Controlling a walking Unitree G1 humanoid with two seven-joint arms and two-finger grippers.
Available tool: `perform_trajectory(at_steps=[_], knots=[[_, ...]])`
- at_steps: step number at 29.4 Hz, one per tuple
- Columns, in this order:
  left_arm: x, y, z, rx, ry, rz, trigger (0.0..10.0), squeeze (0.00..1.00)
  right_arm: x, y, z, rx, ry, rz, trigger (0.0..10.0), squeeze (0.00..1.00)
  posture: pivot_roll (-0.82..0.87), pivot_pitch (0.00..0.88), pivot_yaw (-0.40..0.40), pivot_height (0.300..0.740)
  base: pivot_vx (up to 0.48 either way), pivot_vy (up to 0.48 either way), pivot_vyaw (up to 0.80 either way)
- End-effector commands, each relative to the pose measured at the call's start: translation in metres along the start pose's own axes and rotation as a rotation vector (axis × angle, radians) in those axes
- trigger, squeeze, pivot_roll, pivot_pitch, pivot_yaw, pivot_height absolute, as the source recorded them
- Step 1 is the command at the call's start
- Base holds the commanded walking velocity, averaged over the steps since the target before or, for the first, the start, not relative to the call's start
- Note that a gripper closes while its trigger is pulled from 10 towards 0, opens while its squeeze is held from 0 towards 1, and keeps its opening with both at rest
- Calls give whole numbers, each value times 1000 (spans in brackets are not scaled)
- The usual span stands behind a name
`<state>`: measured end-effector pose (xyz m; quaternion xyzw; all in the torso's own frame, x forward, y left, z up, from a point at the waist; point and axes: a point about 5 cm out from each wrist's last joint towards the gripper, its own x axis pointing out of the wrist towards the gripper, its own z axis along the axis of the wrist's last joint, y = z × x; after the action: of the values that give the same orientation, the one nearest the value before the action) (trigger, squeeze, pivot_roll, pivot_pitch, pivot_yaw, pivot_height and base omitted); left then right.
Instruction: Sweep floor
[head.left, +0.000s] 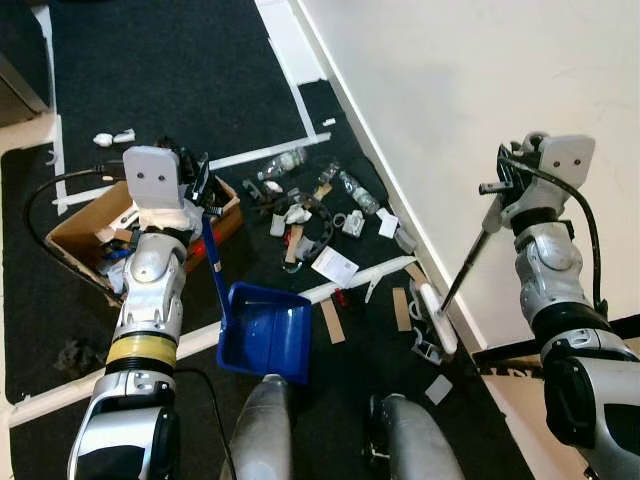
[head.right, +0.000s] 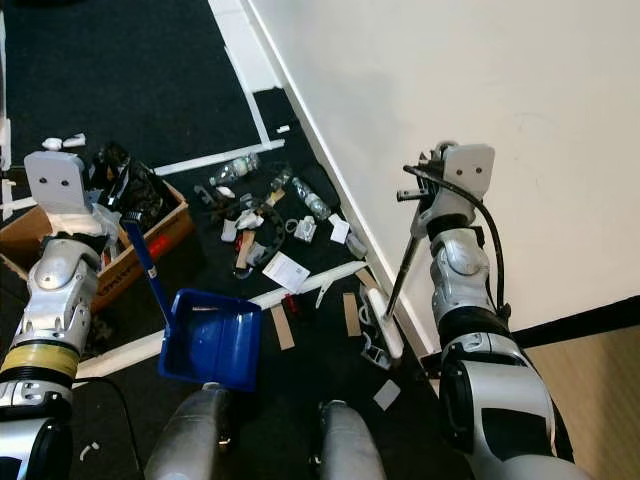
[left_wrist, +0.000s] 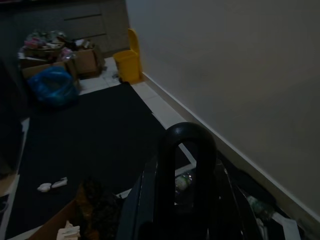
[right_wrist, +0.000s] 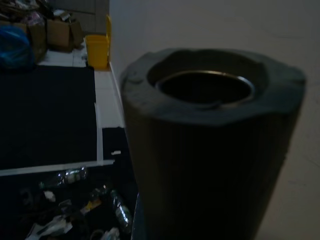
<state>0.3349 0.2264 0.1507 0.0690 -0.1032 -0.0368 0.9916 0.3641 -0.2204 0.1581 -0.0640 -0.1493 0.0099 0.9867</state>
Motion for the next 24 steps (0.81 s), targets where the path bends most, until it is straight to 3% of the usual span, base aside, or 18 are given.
perform_trajectory(at_steps=[1, 10, 17, 24], knots=[[-2, -5, 0, 28, 6, -35, 10000, 0, 0, -7, 11, -45, -73, 9, 10000, 0, 141, 296, -52, 740, 0, 0, 0], [0, -10, 6, 50, -22, -50, 10000, 0, 4, -4, 27, -52, -157, 39, 10000, 0, 129, 365, -56, 740, 0, 0, 0], [9, -20, 28, -58, -149, -66, 10000, 0, 12, -5, 40, -61, -192, 48, 10000, 0, 127, 372, -65, 740, 0, 0, 0], [11, -25, 33, -85, -190, -69, 10000, 0, 21, -15, 63, -40, -269, 31, 10000, 0, 112, 351, -75, 740, 0, 0, 0]])
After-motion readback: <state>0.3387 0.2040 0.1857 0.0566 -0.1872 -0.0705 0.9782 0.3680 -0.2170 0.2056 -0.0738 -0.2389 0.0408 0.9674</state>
